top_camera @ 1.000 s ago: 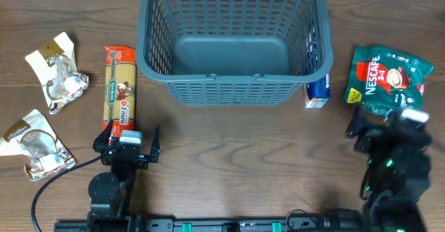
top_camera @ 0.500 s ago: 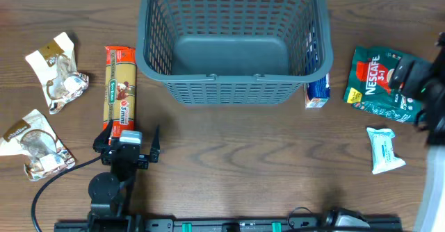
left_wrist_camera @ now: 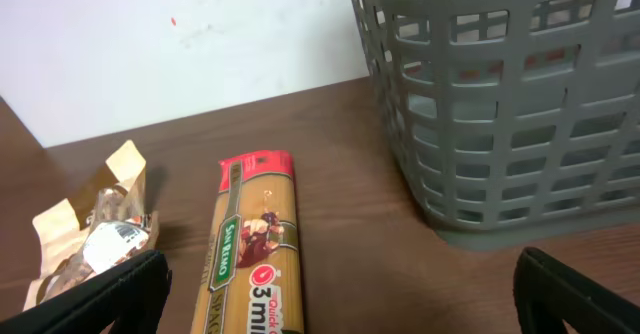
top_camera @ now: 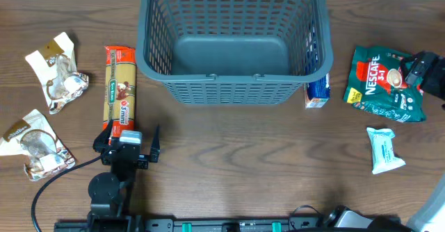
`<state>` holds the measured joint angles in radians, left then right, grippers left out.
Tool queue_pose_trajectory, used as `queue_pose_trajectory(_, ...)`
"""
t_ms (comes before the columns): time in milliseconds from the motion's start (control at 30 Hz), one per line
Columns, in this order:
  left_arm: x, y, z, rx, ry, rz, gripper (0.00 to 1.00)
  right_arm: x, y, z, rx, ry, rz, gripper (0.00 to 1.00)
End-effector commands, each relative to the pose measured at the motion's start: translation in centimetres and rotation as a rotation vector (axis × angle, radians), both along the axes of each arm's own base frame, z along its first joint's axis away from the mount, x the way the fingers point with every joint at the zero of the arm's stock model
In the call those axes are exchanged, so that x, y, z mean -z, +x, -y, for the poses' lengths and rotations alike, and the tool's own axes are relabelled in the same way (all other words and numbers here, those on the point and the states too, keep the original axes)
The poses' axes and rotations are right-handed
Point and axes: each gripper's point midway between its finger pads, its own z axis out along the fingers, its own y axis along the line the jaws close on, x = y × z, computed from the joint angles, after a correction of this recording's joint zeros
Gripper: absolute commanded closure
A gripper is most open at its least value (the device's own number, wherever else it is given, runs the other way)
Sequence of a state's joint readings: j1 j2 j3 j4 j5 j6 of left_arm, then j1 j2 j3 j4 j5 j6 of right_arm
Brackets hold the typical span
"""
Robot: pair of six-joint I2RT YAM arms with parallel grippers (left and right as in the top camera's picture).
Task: Pack container
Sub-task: 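Raise the right gripper and move it toward the blue tissue pack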
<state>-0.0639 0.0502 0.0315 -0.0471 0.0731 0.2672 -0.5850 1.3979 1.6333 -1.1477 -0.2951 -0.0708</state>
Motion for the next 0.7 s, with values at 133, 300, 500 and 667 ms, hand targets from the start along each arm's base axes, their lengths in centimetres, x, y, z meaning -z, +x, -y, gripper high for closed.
queue_pose_trajectory(133, 1.5, -0.1, 0.3, 0.02, 0.012, -0.034, 0.01, 1.1, 1.6, -2.1, -0.185, 0.076, 0.002, 0.01)
queue_pose_trajectory(300, 1.5, -0.1, 0.3, 0.02, 0.012, -0.034, 0.01, 5.5, 2.7, -1.8, -0.233, 0.138, -0.117, 0.01)
queue_pose_trajectory(500, 1.5, -0.1, 0.3, 0.02, 0.012, -0.034, 0.01, 10.8, 4.1, -2.8, -0.336, 0.211, -0.243, 0.01)
queue_pose_trajectory(667, 1.5, -0.1, 0.3, 0.02, 0.012, -0.034, 0.01, 13.5, 5.5, -5.8, -0.497, 0.246, -0.284, 0.01)
